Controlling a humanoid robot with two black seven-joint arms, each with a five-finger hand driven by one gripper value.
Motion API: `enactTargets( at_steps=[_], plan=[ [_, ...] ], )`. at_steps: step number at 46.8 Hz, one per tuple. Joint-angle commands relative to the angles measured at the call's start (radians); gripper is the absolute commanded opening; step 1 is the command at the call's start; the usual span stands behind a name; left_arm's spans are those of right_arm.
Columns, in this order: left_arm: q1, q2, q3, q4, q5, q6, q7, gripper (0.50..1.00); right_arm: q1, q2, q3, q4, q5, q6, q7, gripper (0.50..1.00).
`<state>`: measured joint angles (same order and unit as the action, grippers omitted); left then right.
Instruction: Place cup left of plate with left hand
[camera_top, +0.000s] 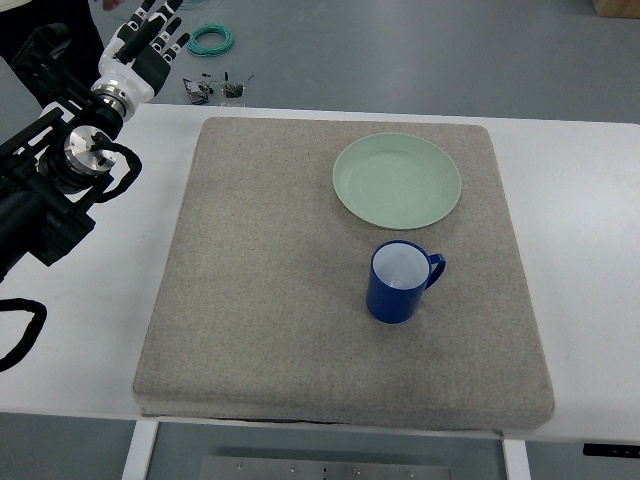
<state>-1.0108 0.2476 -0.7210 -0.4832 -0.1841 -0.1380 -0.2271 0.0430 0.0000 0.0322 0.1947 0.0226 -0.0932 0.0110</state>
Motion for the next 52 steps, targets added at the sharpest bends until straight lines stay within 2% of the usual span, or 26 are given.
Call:
enactTargets(
  at_steps=[1,39,52],
  plan=[
    [0.000,-0.001,0.002,0.000,0.000,0.011,0.000,0.994,0.000,0.000,0.000,0.000,0.000,0.000,0.000,0.934],
    [-0.005,0.004,0.003,0.000,0.002,0.008,0.002,0.994,0.000,0.000,0.000,0.000,0.000,0.000,0.000,0.934],
    [0.001,0.016,0.029,-0.087,0.003,-0.002,0.005,0.994,0.000,0.000,0.000,0.000,-0.001,0.000,0.000,0.934]
  ],
)
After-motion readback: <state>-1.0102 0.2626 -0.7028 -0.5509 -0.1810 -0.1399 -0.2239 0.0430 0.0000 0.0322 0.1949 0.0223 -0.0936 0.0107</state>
